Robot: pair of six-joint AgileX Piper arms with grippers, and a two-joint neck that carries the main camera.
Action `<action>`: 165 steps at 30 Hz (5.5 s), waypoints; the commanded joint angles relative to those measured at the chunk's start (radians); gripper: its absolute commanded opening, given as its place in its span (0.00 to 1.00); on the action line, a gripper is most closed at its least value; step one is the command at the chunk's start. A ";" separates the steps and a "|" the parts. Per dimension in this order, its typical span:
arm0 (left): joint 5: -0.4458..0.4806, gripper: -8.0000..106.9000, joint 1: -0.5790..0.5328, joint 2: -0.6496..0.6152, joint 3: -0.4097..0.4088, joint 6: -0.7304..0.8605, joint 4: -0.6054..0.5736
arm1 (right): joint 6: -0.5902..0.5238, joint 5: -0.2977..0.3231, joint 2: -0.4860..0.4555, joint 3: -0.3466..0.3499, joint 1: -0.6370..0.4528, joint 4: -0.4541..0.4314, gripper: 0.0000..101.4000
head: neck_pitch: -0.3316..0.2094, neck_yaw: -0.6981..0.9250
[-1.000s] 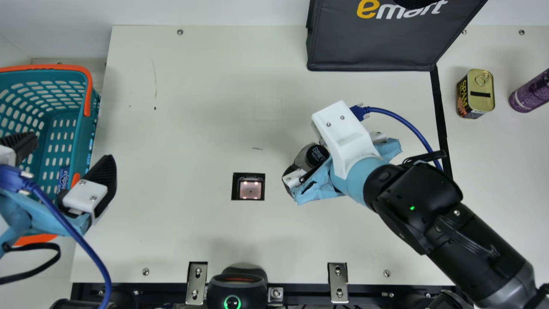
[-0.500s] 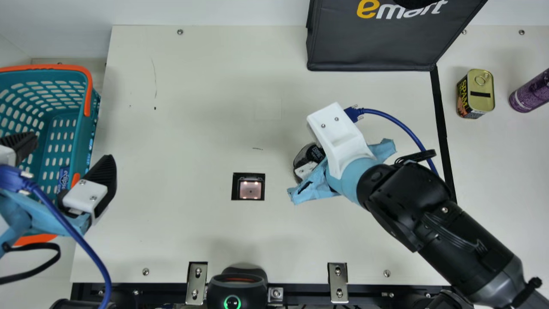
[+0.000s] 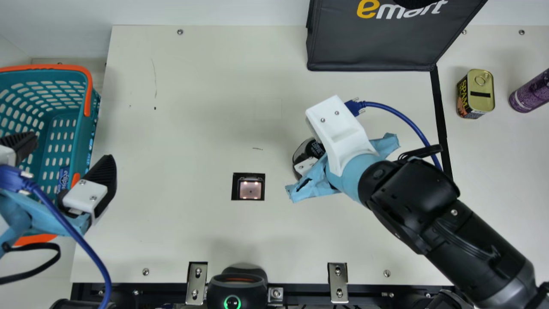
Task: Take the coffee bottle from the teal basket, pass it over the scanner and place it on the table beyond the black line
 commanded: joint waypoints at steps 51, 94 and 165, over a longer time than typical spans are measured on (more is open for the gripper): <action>0.000 0.85 0.000 0.000 0.000 0.000 0.000 | -0.666 0.124 -0.169 0.022 -1.183 0.374 0.00 | -0.029 -0.347; 0.000 0.85 0.000 0.000 0.000 0.000 0.000 | -1.003 0.038 0.352 -0.339 -1.604 0.474 0.00 | -0.029 -0.347; 0.000 0.85 0.000 0.000 0.000 0.000 0.000 | -0.548 0.040 -0.057 -0.133 -1.290 0.297 0.94 | -0.029 -0.347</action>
